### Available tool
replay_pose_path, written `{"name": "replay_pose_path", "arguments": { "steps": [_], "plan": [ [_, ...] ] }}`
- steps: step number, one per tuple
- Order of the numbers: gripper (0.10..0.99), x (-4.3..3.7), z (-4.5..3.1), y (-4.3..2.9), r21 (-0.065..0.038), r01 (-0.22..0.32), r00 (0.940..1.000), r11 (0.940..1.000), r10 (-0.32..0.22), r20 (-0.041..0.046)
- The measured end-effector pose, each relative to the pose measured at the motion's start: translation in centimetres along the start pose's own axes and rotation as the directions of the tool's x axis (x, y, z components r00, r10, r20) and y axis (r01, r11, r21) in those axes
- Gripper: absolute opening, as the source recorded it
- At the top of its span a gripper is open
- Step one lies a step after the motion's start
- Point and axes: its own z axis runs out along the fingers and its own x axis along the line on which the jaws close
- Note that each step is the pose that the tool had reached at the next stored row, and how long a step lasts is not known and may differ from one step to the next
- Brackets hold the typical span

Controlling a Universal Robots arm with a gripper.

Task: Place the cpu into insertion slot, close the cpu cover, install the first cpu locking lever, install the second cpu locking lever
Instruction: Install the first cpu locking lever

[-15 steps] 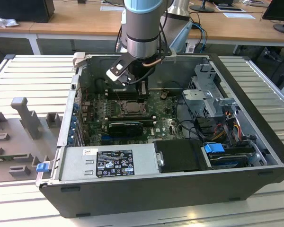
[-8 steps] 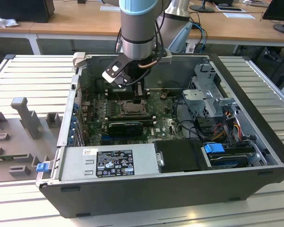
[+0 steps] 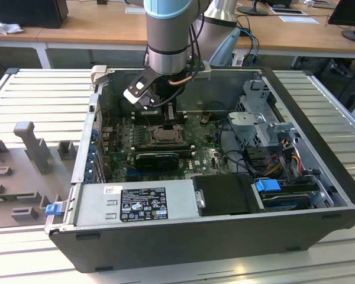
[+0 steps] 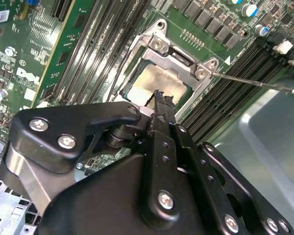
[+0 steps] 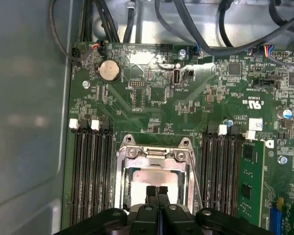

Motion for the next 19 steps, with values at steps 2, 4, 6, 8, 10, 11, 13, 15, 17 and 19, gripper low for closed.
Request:
{"name": "replay_pose_path", "arguments": {
  "steps": [2, 4, 6, 8, 10, 11, 13, 15, 17, 19],
  "plan": [
    [0.106, 0.00, -0.02, -0.12, 0.000, 0.000, 1.0000, 1.0000, 0.000, 0.0001],
    [0.106, 0.02, -0.15, -0.12, 0.000, 0.000, 1.0000, 1.0000, 0.000, -0.0002],
    [0.106, 0.01, -0.25, -0.12, 0.000, 0.000, 1.0000, 1.0000, 0.000, 0.0007],
    [0.106, 0.02, -0.36, -0.11, 0.000, 0.000, 1.0000, 1.0000, 0.000, 0.0007],
    [0.106, 0.03, -0.48, -0.10, 0.000, 0.000, 1.0000, 1.0000, 0.000, 0.0007],
    [0.106, 0.03, -0.52, -0.10, 0.000, 0.000, 1.0000, 1.0000, 0.000, 0.0007],
    [0.106, 0.04, -0.73, -0.09, 0.000, 0.000, 1.0000, 1.0000, 0.000, 0.0007],
    [0.106, 0.05, -0.98, -0.08, 0.000, 0.000, 1.0000, 1.0000, 0.000, 0.0007],
    [0.106, 0.06, -1.21, -0.07, 0.000, 0.000, 1.0000, 1.0000, 0.000, 0.0007],
    [0.106, 0.09, -1.86, -0.03, 0.000, 0.000, 1.0000, 1.0000, 0.000, 0.0006]
  ]
}}
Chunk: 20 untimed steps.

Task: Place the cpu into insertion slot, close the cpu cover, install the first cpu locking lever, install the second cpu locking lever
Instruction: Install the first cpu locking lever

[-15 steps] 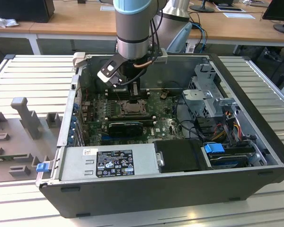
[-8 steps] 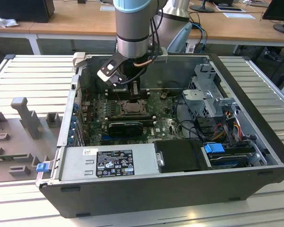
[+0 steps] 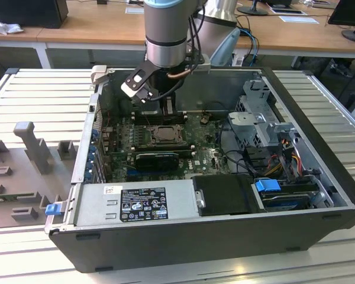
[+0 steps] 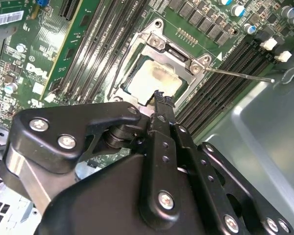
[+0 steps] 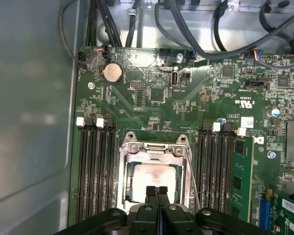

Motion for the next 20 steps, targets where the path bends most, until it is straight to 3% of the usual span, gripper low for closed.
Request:
{"name": "replay_pose_path", "arguments": {
  "steps": [4, 7, 12, 14, 18, 20],
  "plan": [
    [0.106, 0.05, -1.12, 0.06, 0.000, 0.000, 1.0000, 1.0000, 0.000, 0.0001],
    [0.106, 0.12, -2.46, 0.13, 0.000, 0.000, 1.0000, 1.0000, 0.000, 0.0001],
    [0.106, 0.12, -2.56, 0.13, 0.003, 0.074, 0.9972, 0.9972, -0.074, -0.0038],
    [0.106, 0.12, -2.53, 0.13, 0.006, 0.140, 0.9901, 0.9901, -0.140, -0.0076],
    [0.106, 0.11, -2.50, 0.13, 0.008, 0.195, 0.9808, 0.9808, -0.195, -0.0107],
    [0.106, 0.11, -2.47, 0.13, 0.010, 0.238, 0.9712, 0.9712, -0.238, -0.0134]
  ]
}}
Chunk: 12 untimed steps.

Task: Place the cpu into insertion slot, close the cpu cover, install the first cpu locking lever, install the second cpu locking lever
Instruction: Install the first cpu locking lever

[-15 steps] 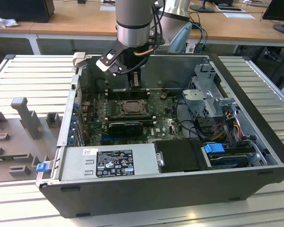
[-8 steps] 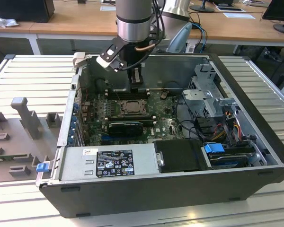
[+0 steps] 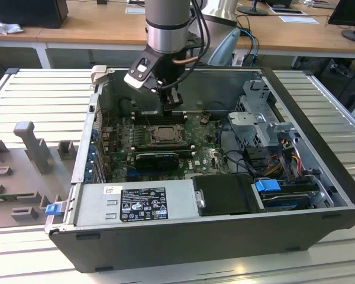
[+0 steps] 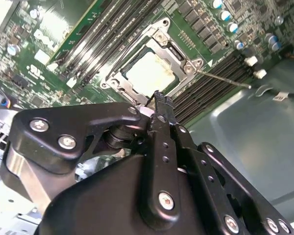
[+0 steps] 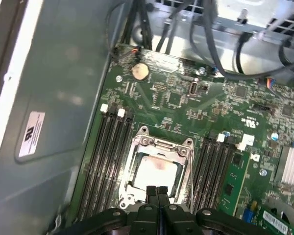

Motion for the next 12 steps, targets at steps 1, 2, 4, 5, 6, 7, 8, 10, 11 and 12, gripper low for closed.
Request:
{"name": "replay_pose_path", "arguments": {
  "steps": [1, 2, 4, 5, 6, 7, 8, 10, 11, 12],
  "plan": [
    [0.106, 0.00, 0.00, 0.00, 0.001, 0.019, 0.9998, 0.9998, -0.019, -0.0010],
    [0.106, 0.00, 0.00, 0.00, 0.001, 0.030, 0.9996, 0.9996, -0.030, -0.0016],
    [0.106, 0.00, 0.01, 0.00, 0.002, 0.049, 0.9988, 0.9988, -0.049, -0.0027],
    [0.106, 0.00, 0.00, 0.00, 0.003, 0.059, 0.9983, 0.9983, -0.059, -0.0031],
    [0.106, 0.00, 0.00, 0.00, 0.003, 0.065, 0.9979, 0.9979, -0.065, -0.0034],
    [0.106, 0.00, 0.00, 0.00, 0.003, 0.076, 0.9971, 0.9971, -0.076, -0.0041],
    [0.106, 0.00, 0.01, 0.00, 0.004, 0.083, 0.9966, 0.9966, -0.083, -0.0044],
    [0.106, 0.00, 0.00, 0.00, 0.005, 0.111, 0.9938, 0.9938, -0.111, -0.0060],
    [0.106, 0.00, 0.00, 0.00, 0.005, 0.119, 0.9929, 0.9929, -0.118, -0.0064],
    [0.106, 0.00, 0.00, 0.00, 0.005, 0.123, 0.9924, 0.9924, -0.123, -0.0067]
  ]
}}
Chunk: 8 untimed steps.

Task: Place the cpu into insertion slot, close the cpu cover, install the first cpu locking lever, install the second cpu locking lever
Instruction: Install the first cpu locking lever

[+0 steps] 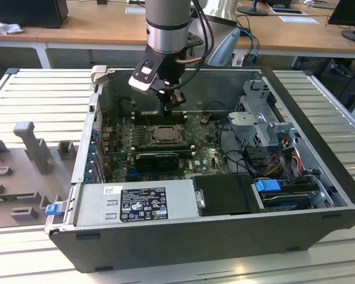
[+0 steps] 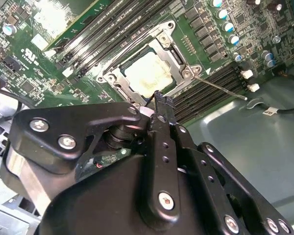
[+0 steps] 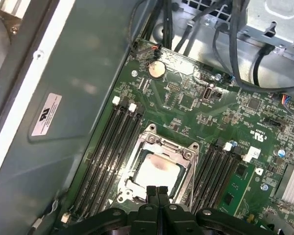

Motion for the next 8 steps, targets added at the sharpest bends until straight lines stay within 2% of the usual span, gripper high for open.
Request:
{"name": "replay_pose_path", "arguments": {
  "steps": [8],
  "plan": [
    [0.106, 0.00, 0.00, 0.00, 0.003, 0.073, 0.9974, 0.9974, -0.073, -0.0038]
  ]
}}
